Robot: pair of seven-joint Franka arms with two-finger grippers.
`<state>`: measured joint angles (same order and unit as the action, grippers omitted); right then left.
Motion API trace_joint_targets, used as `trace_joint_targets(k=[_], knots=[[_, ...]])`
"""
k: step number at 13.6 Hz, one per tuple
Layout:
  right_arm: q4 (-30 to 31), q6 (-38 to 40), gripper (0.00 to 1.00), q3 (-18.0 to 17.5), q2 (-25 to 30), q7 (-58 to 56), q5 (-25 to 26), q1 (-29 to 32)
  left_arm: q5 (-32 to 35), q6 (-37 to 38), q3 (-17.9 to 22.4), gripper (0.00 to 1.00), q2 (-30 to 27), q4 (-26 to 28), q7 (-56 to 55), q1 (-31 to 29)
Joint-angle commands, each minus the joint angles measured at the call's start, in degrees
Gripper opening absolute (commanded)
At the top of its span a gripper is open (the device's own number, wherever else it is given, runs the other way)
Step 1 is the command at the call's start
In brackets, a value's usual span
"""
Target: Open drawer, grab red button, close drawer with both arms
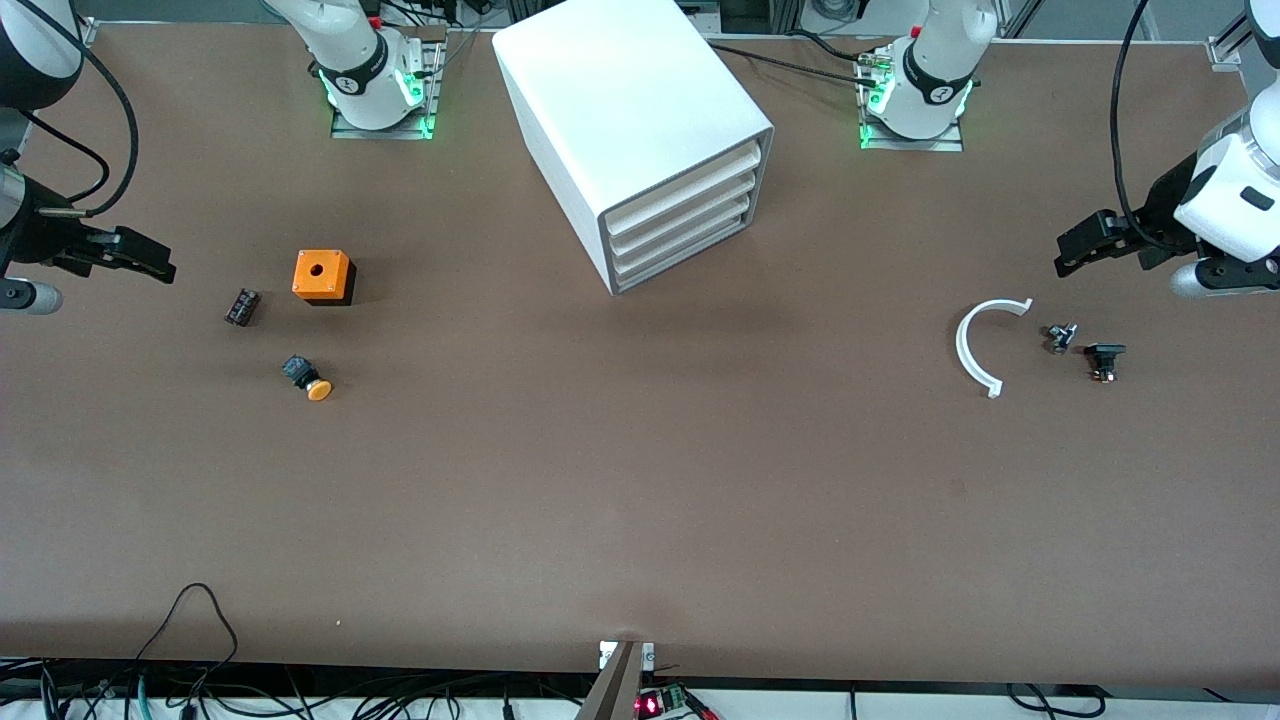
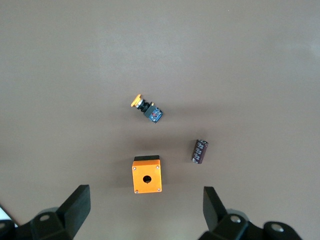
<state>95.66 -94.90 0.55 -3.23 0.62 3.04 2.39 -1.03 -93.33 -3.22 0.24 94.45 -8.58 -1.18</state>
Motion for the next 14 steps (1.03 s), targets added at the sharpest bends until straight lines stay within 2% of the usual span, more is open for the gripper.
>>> trace_joint_targets(k=[1,14], knots=[[1.38,-0.37,1.0,-0.03,1.48,-0.09,-0.84,0.33,-0.64,1.58,-0.04,1.0,0.2,-1.03,1.19,0.04],[4.98,-2.22,1.0,-0.03,4.9,-0.09,-0.75,0.33,-0.47,1.84,-0.3,1.0,1.07,-3.13,1.46,0.48]])
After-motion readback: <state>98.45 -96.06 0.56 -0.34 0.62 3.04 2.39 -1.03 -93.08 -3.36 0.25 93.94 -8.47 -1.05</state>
